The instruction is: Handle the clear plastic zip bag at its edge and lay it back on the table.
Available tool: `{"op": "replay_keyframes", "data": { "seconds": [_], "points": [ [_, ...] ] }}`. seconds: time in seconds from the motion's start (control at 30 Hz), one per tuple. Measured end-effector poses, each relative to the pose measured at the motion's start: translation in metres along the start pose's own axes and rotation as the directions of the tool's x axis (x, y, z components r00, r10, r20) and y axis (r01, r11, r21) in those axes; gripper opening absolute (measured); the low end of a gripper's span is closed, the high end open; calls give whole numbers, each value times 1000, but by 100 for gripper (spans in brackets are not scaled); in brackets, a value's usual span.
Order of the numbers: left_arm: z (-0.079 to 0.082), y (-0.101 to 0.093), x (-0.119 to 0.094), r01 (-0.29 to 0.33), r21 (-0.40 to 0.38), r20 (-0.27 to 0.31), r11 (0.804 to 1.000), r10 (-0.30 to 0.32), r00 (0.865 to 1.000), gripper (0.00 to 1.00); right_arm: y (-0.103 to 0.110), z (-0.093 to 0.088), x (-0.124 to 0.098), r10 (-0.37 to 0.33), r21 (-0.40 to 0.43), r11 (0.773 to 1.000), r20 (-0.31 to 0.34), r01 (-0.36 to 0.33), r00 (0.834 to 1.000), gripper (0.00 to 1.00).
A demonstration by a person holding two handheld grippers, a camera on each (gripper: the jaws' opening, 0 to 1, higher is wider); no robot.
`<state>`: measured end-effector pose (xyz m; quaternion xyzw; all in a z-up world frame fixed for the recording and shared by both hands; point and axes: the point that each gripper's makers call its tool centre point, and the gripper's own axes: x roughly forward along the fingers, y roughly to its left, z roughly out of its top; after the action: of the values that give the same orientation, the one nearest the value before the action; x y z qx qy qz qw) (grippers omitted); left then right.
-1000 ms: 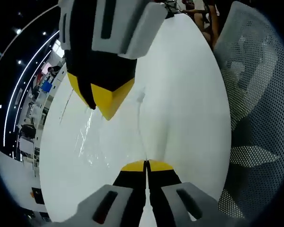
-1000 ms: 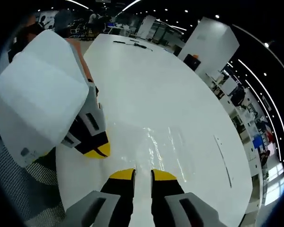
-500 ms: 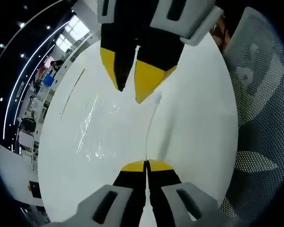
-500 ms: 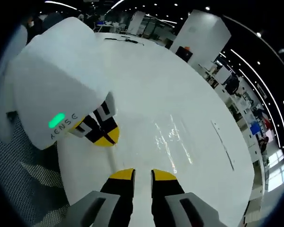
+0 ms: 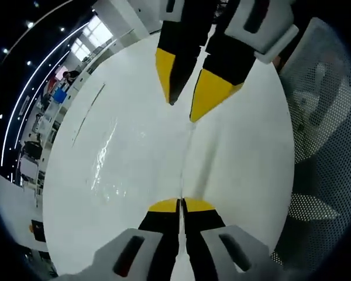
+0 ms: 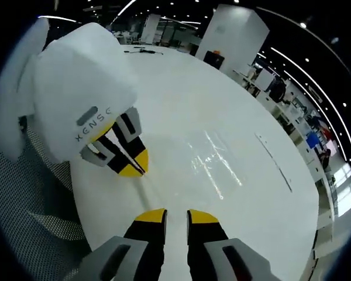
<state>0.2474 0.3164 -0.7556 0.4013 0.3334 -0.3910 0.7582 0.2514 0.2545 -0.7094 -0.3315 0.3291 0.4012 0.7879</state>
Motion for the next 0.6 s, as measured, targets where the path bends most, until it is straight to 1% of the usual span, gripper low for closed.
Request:
{"op": "replay_keyframes", "data": {
  "seconds": [0.03,0.07,0.1,0.13,0.17,0.2,0.23,0.27,0.33,0.4,0.43,0.47,0.5,0.53,0.57,0.6],
  "points": [
    [0,-1,-1,6,-16,3,1000,-6,1000,3,-1,0,0,-1,9,1000,6,1,1000,11],
    [-1,-7,-5,21,-53,7,998,-21,1000,6,-1,0,0,-1,14,1000,10,1,1000,13],
    [0,-12,-8,51,-101,25,994,-49,998,10,0,1,1,9,53,999,34,-11,999,14],
    [0,-18,-18,76,-173,36,982,-70,997,14,2,2,2,19,84,996,50,-23,999,17],
    [0,-20,-19,88,-217,52,972,-79,996,18,4,3,2,27,111,993,64,-34,998,19],
    [-1,-20,-18,92,-242,64,966,-79,995,19,5,4,3,33,125,991,78,-42,996,19],
    [-5,-21,-21,84,-256,69,963,-68,995,19,7,3,3,36,144,988,88,-48,996,19],
    [-7,-21,-23,81,-250,66,965,-67,996,18,6,1,3,31,148,988,88,-44,996,20],
    [-10,-26,-30,84,-266,73,960,-67,995,19,9,-2,4,34,168,985,90,-49,995,21],
    [-15,-22,-33,70,-298,88,952,-46,995,21,11,-4,2,38,197,979,105,-58,994,22],
    [-15,-19,-35,64,-328,103,943,-32,994,22,11,-3,2,37,213,975,114,-61,993,22],
    [-15,-15,-38,65,-369,120,927,-22,992,22,11,-3,2,36,238,969,126,-66,991,23],
    [-15,-13,-42,62,-388,132,920,-11,991,23,10,-3,2,35,250,966,138,-69,990,24],
    [-16,-8,-49,45,-400,134,915,10,991,23,9,-2,1,33,269,960,152,-73,988,24],
    [-17,-6,-50,41,-405,135,913,16,991,25,9,-3,1,31,275,959,155,-73,987,24],
    [-19,4,-48,40,-429,147,902,26,989,25,7,-3,1,26,291,954,165,-74,986,25]
  ]
}}
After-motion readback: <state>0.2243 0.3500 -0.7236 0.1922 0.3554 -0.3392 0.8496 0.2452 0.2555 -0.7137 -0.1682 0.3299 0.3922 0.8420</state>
